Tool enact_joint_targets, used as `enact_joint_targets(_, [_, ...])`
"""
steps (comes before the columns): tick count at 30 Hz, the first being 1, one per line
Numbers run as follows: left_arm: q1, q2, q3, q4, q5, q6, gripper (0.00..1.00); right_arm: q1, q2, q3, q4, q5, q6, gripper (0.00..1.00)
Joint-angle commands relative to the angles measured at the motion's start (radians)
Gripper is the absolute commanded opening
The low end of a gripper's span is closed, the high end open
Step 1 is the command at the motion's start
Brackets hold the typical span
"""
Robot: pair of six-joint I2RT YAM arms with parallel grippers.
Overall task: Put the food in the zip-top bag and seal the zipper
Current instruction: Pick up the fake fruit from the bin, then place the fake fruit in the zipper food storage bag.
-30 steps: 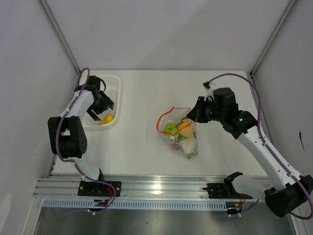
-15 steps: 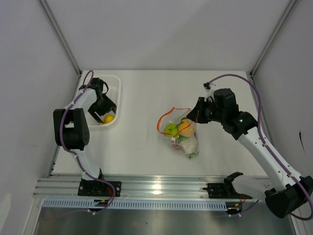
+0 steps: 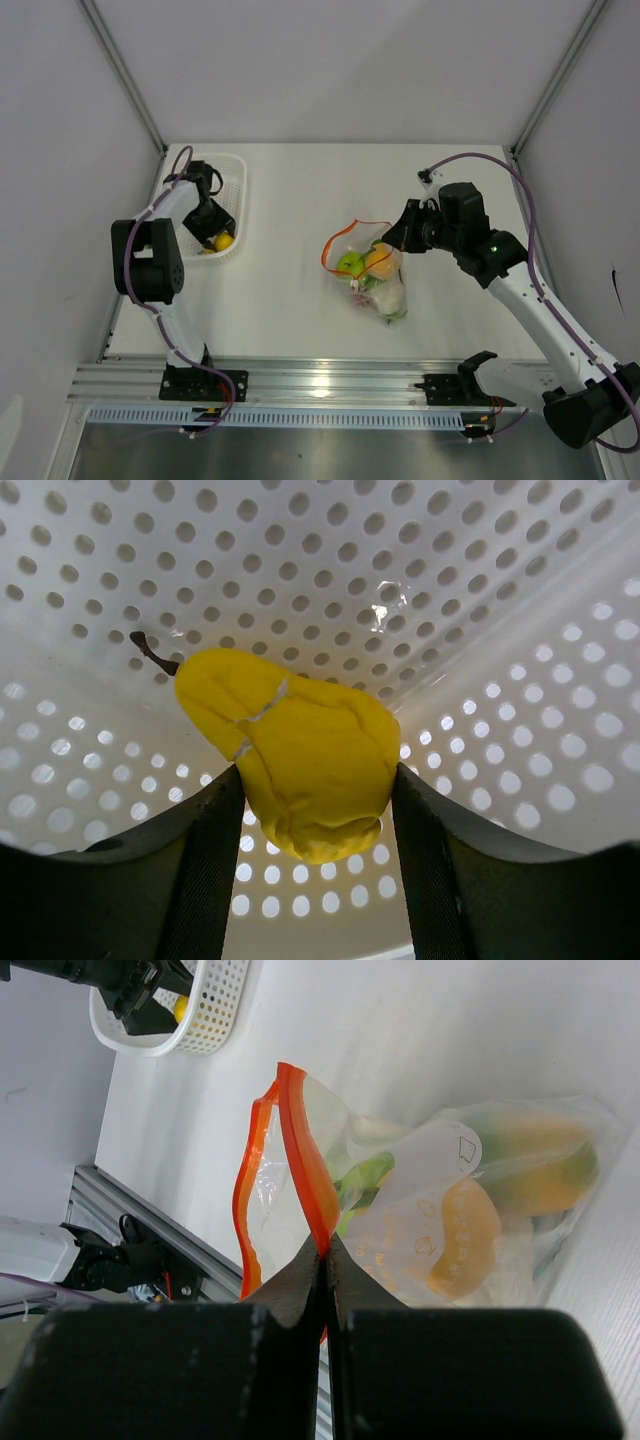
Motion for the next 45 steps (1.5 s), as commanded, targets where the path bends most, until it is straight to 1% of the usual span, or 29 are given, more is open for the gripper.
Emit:
enact_joint_targets(1, [0.008, -0.015, 0.016, 0.000, 0.008, -0.021, 0.53, -0.005, -0.036, 0.008, 0.053, -0.009, 0.011, 0.00])
enact_joint_targets(3, [0.007, -0.033, 0.010, 0.003, 0.010, -0.023, 0.51, -0.005, -0.034, 0.009, 0.051, -0.006, 0.010, 0.00])
enact_joint_targets(4, [0.008, -0.043, 0.003, 0.005, 0.007, -0.021, 0.44, -0.004, -0.037, 0.011, 0.050, -0.004, 0.010, 0.00])
enact_joint_targets(6, [0.008, -0.079, 0.000, 0.000, -0.004, -0.021, 0.38, -0.005, -0.037, 0.012, 0.053, -0.001, 0.013, 0.00])
enact_joint_targets(11, [0.010, -0.191, 0.026, -0.032, -0.039, -0.009, 0.31, -0.007, -0.034, 0.008, 0.063, 0.003, 0.016, 0.00])
enact_joint_targets(13, [0.010, -0.282, 0.028, -0.033, -0.035, -0.003, 0.26, -0.005, -0.033, 0.003, 0.070, 0.013, 0.018, 0.00])
enact_joint_targets(14, [0.008, -0.317, 0.025, -0.032, -0.027, 0.000, 0.23, -0.005, -0.031, -0.001, 0.071, 0.013, 0.019, 0.00])
enact_joint_targets(15, [0.008, -0.352, 0.022, -0.029, -0.021, 0.002, 0.17, -0.005, -0.033, -0.005, 0.079, 0.013, 0.022, 0.00])
enact_joint_targets(16, [0.004, -0.424, 0.013, -0.014, -0.012, 0.011, 0.15, -0.005, -0.031, -0.006, 0.082, 0.013, 0.025, 0.00])
enact_joint_targets(17, [-0.002, -0.460, 0.002, -0.006, 0.011, 0.017, 0.13, -0.005, -0.031, -0.008, 0.085, 0.011, 0.028, 0.00])
enact_joint_targets(18, [-0.008, -0.490, -0.006, -0.003, 0.027, 0.026, 0.07, -0.007, -0.030, -0.012, 0.089, 0.010, 0.031, 0.00])
enact_joint_targets(19, [-0.027, -0.547, -0.009, 0.003, 0.057, 0.032, 0.06, -0.007, -0.030, -0.014, 0.091, 0.005, 0.036, 0.00])
enact_joint_targets(20, [-0.030, -0.573, -0.018, 0.011, 0.085, 0.042, 0.06, -0.005, -0.030, -0.017, 0.094, 0.003, 0.041, 0.00])
enact_joint_targets(22, [-0.105, -0.621, -0.041, 0.026, 0.154, 0.071, 0.06, -0.007, -0.031, -0.023, 0.100, -0.001, 0.053, 0.00])
enact_joint_targets(23, [-0.126, -0.674, -0.076, 0.078, 0.197, 0.077, 0.06, -0.007, -0.034, -0.026, 0.105, -0.004, 0.056, 0.00])
enact_joint_targets(24, [-0.174, -0.704, -0.125, 0.117, 0.299, 0.083, 0.11, -0.007, -0.037, -0.034, 0.109, -0.007, 0.062, 0.00])
enact_joint_targets(26, [-0.229, -0.780, -0.196, 0.242, 0.408, 0.069, 0.20, -0.007, -0.044, -0.038, 0.113, -0.010, 0.071, 0.00])
enact_joint_targets(27, [-0.261, -0.800, -0.235, 0.285, 0.498, 0.063, 0.23, -0.007, -0.044, -0.041, 0.113, -0.012, 0.074, 0.00])
enact_joint_targets(28, [-0.337, -0.817, -0.254, 0.325, 0.537, 0.060, 0.26, -0.007, -0.047, -0.044, 0.113, -0.012, 0.079, 0.00])
enact_joint_targets(29, [-0.379, -0.833, -0.279, 0.389, 0.568, 0.059, 0.32, -0.005, -0.048, -0.046, 0.111, -0.014, 0.080, 0.00])
enact_joint_targets(30, [-0.459, -0.834, -0.288, 0.413, 0.606, 0.054, 0.34, -0.007, -0.050, -0.049, 0.113, -0.015, 0.085, 0.00])
enact_joint_targets(32, [-0.527, -0.808, -0.291, 0.469, 0.661, 0.056, 0.36, -0.005, -0.056, -0.057, 0.113, -0.017, 0.093, 0.00])
enact_joint_targets(33, [-0.577, -0.791, -0.288, 0.479, 0.716, 0.056, 0.37, -0.005, -0.057, -0.058, 0.114, -0.018, 0.094, 0.00])
enact_joint_targets(36, [-0.637, -0.732, -0.280, 0.513, 0.795, 0.051, 0.36, -0.004, -0.067, -0.063, 0.111, -0.024, 0.100, 0.00])
enact_joint_targets(37, [-0.643, -0.719, -0.282, 0.520, 0.841, 0.049, 0.36, -0.004, -0.068, -0.063, 0.108, -0.024, 0.102, 0.00])
enact_joint_targets(40, [-0.657, -0.681, -0.296, 0.545, 0.899, 0.028, 0.36, -0.004, -0.080, -0.064, 0.096, -0.014, 0.102, 0.00])
enact_joint_targets(42, [-0.657, -0.643, -0.314, 0.604, 0.947, -0.015, 0.36, -0.004, -0.090, -0.064, 0.090, -0.009, 0.100, 0.00])
enact_joint_targets(43, [-0.657, -0.630, -0.323, 0.640, 1.008, -0.038, 0.36, -0.004, -0.093, -0.064, 0.086, -0.009, 0.102, 0.00])
enact_joint_targets(45, [-0.659, -0.598, -0.336, 0.691, 1.050, -0.101, 0.36, -0.002, -0.094, -0.066, 0.086, -0.012, 0.102, 0.00])
